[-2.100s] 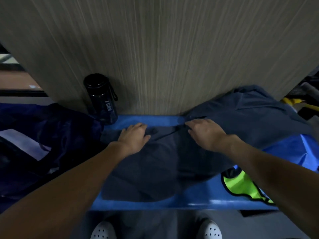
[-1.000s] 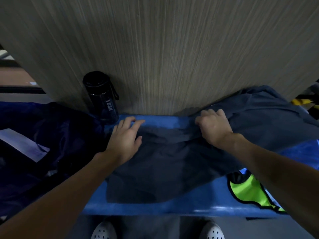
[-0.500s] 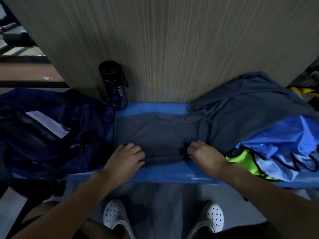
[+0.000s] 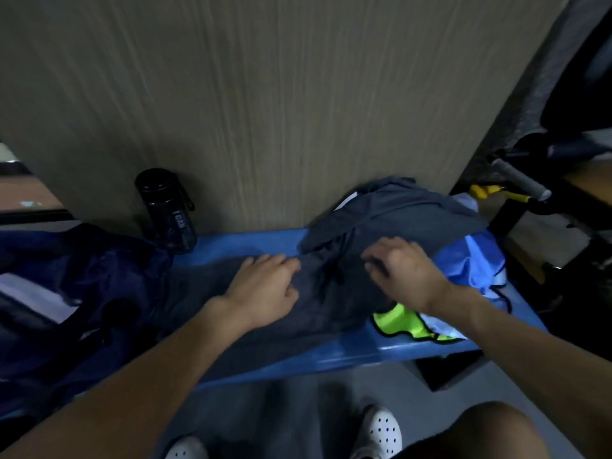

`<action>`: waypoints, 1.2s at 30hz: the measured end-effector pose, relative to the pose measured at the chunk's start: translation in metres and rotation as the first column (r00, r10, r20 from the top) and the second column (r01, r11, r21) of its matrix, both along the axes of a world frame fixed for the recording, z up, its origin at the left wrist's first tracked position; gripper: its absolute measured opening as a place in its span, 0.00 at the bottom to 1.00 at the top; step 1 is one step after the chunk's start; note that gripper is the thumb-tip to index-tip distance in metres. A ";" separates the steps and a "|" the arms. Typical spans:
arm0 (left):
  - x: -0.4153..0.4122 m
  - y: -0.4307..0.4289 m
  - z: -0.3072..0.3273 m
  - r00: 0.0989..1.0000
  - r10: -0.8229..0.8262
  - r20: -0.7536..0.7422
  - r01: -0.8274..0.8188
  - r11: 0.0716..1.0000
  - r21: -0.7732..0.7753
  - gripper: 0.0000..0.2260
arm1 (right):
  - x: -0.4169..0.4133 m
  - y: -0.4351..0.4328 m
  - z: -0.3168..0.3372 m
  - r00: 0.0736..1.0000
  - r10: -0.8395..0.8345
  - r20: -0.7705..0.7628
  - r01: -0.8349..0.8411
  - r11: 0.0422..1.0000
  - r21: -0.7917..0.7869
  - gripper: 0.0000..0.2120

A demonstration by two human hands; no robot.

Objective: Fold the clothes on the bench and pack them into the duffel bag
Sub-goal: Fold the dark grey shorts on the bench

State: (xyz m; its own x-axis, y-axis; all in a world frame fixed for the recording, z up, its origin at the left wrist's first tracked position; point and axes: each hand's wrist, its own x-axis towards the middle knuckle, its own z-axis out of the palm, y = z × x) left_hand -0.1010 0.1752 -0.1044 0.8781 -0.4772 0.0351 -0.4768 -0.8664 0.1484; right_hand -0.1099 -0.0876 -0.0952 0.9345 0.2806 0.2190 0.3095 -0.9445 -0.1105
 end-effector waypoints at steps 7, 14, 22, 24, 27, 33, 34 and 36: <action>0.084 -0.128 0.059 0.980 -0.189 0.061 0.197 0.963 -0.185 0.18 | 0.027 -0.110 0.050 0.846 -0.533 0.015 0.520 0.830 0.204 0.15; 0.150 -0.200 0.044 0.969 -0.245 -0.031 0.228 0.935 -0.271 0.27 | 0.058 -0.164 0.044 0.774 -0.506 -0.381 0.627 0.697 0.347 0.22; 0.174 -0.230 0.045 0.958 -0.254 0.134 0.259 0.966 -0.022 0.10 | 0.064 -0.173 0.047 0.830 -0.372 -0.416 0.557 0.592 0.582 0.15; 0.174 -0.232 0.049 0.952 -0.266 0.152 0.282 0.954 -0.099 0.09 | 0.057 -0.171 0.056 0.855 -0.370 -0.363 0.513 0.503 0.696 0.13; 0.166 -0.245 0.062 0.934 -0.294 0.204 0.336 0.917 -0.216 0.10 | 0.040 -0.177 0.067 0.836 -0.403 -0.374 0.524 0.381 0.762 0.13; 0.149 -0.259 0.047 0.917 -0.396 0.039 0.394 0.891 -0.225 0.09 | 0.011 -0.208 0.051 0.624 -0.448 -0.640 0.726 0.635 0.263 0.11; 0.150 -0.256 0.041 0.923 -0.382 0.045 0.380 0.887 -0.261 0.09 | 0.013 -0.209 0.048 0.628 -0.460 -0.628 0.711 0.667 0.221 0.10; 0.154 -0.246 0.034 0.941 -0.331 0.076 0.335 0.866 -0.371 0.10 | 0.018 -0.207 0.045 0.674 -0.468 -0.571 0.673 0.709 0.213 0.05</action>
